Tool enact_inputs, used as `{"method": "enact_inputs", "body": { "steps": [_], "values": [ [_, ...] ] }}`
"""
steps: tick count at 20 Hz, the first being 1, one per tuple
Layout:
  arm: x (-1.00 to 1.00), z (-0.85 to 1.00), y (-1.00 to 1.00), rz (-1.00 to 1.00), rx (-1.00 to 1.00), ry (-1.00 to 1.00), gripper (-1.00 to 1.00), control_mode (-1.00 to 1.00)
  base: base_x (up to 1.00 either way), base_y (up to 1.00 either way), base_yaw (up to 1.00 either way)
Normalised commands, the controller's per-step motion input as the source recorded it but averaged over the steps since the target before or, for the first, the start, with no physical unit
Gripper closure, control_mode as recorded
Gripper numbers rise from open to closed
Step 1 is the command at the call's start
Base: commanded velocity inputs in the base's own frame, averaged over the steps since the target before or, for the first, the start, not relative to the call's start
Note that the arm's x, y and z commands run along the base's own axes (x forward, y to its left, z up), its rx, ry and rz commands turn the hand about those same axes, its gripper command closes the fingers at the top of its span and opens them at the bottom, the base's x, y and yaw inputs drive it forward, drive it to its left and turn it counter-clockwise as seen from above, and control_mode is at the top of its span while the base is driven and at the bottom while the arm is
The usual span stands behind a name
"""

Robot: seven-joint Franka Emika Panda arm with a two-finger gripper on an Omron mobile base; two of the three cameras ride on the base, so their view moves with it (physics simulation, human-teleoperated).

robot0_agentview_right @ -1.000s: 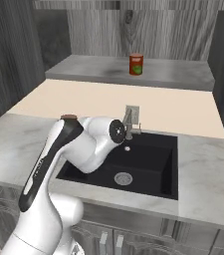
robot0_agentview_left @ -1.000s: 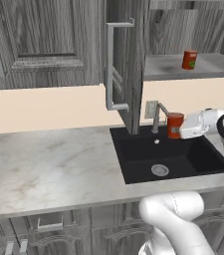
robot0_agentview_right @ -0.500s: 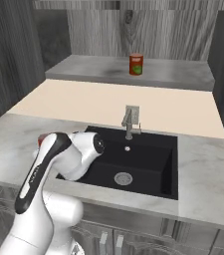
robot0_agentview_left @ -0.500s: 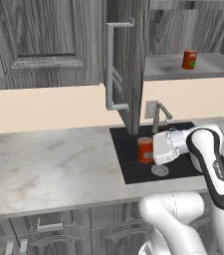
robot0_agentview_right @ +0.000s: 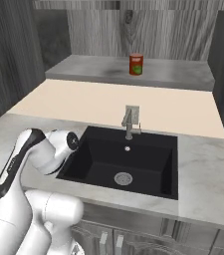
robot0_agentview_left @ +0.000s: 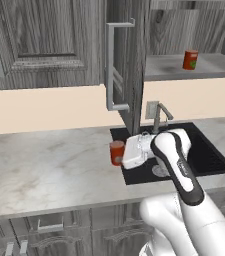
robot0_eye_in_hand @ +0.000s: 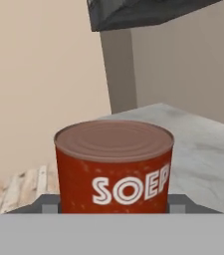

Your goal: Restock the canned food cabinet by taking the new fresh canned food from the counter and placing it in the cabinet. Then, take the old canned food from the cabinet and place it on the counter.

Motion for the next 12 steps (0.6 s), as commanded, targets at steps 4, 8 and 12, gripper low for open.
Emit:
{"method": "enact_inputs", "body": {
  "steps": [4, 8, 12],
  "values": [
    [0.51, -0.44, 0.46, 0.00, -0.05, 0.00, 1.00, -1.00, 0.00, 0.00, 0.00],
    [0.46, -0.74, 0.20, 0.00, -0.11, 0.00, 1.00, -1.00, 0.00, 0.00, 0.00],
    [0.66, -0.58, 0.22, 0.00, -0.05, 0.00, 1.00, -1.00, 0.00, 0.00, 0.00]
  ]
}}
